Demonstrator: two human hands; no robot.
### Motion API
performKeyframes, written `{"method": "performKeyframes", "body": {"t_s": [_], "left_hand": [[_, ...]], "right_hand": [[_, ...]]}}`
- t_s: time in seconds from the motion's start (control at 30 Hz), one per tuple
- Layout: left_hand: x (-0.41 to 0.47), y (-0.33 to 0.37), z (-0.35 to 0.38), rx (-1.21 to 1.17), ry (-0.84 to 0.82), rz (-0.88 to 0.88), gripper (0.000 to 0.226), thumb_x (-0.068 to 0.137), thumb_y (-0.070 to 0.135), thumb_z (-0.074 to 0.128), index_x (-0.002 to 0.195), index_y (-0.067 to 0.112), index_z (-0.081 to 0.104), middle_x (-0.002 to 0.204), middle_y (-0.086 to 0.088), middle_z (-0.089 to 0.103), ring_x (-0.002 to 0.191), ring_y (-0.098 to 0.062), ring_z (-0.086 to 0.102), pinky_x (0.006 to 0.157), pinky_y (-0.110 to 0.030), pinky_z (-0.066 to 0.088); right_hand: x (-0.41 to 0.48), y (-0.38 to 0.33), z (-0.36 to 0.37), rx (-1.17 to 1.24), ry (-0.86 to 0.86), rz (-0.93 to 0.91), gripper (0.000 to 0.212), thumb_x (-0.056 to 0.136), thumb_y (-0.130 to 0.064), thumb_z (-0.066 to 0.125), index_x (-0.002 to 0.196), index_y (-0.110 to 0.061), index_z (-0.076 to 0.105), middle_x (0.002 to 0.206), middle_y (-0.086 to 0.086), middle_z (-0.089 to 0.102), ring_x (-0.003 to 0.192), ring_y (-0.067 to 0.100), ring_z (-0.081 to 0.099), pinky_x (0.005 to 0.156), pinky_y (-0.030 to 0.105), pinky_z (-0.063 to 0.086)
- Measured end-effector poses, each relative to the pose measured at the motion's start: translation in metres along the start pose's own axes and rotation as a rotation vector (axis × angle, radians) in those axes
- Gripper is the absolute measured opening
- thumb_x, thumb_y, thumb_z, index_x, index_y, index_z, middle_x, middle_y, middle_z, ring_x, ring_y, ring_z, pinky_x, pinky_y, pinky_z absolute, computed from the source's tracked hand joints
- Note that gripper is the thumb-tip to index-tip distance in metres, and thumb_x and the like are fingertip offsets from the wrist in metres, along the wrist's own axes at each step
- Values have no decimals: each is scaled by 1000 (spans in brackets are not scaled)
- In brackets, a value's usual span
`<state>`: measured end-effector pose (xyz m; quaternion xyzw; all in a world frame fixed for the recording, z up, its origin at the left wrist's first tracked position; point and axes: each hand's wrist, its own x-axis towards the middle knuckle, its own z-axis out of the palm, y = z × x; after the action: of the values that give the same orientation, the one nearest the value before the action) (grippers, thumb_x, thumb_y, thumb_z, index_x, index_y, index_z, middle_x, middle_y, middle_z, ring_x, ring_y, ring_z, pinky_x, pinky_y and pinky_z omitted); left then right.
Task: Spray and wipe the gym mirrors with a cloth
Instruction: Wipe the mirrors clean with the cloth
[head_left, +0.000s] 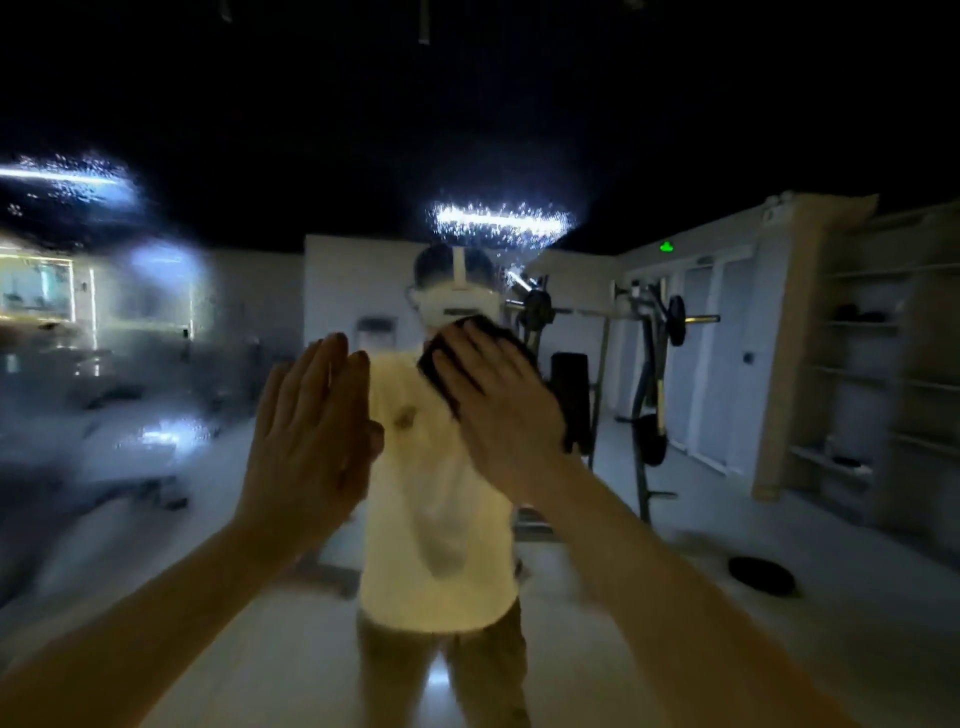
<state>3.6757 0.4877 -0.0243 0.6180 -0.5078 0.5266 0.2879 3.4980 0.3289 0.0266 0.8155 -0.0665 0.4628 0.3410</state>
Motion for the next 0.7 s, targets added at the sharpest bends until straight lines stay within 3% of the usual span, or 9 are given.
{"method": "performKeyframes", "body": {"t_s": [0.1, 0.2, 0.33, 0.5, 0.6, 0.7], "left_hand": [[23, -16, -1, 34, -14, 15, 69, 102, 37, 54, 158, 0, 38, 170, -23, 23, 159, -40, 19, 126, -61, 20], [44, -30, -3, 40, 8, 59, 71, 103, 41, 47, 161, 2, 33, 171, -23, 20, 159, -40, 18, 127, -61, 18], [68, -54, -12, 59, 104, 88, 74, 101, 43, 48, 160, 0, 33, 166, -26, 28, 155, -44, 27, 124, -64, 24], [87, -84, -22, 52, 173, 48, 71, 97, 37, 52, 155, -4, 39, 161, -28, 34, 149, -47, 36, 119, -66, 30], [88, -98, -24, 50, 197, 49, 69, 94, 27, 56, 153, -5, 41, 161, -30, 33, 149, -47, 35, 116, -67, 31], [87, -107, -22, 88, 199, 54, 69, 93, 25, 56, 153, -7, 41, 162, -30, 32, 152, -46, 32, 117, -68, 29]], "right_hand": [[-2, 63, -17, -89, 5, 201, 66, 96, -29, 57, 156, -8, 38, 164, 18, 32, 153, 36, 26, 125, 53, 22], [3, 116, -36, -125, 82, 545, 62, 103, -31, 30, 161, -7, 29, 168, 19, 24, 156, 36, 21, 125, 55, 22], [41, 109, -33, -99, 226, 776, 60, 106, -29, 21, 163, -10, 24, 169, 16, 21, 157, 34, 17, 125, 56, 18], [119, 17, -15, -153, 185, 544, 67, 102, -35, 16, 165, -12, 13, 172, 16, 7, 159, 33, 4, 128, 53, 10], [155, -26, -5, -143, 154, 420, 67, 105, -36, 28, 165, -13, 11, 172, 15, 2, 159, 33, -3, 128, 52, 2], [162, -43, 0, -165, 74, 135, 63, 107, -36, 33, 165, -15, 18, 172, 12, 10, 160, 31, 2, 128, 50, 2]]}}
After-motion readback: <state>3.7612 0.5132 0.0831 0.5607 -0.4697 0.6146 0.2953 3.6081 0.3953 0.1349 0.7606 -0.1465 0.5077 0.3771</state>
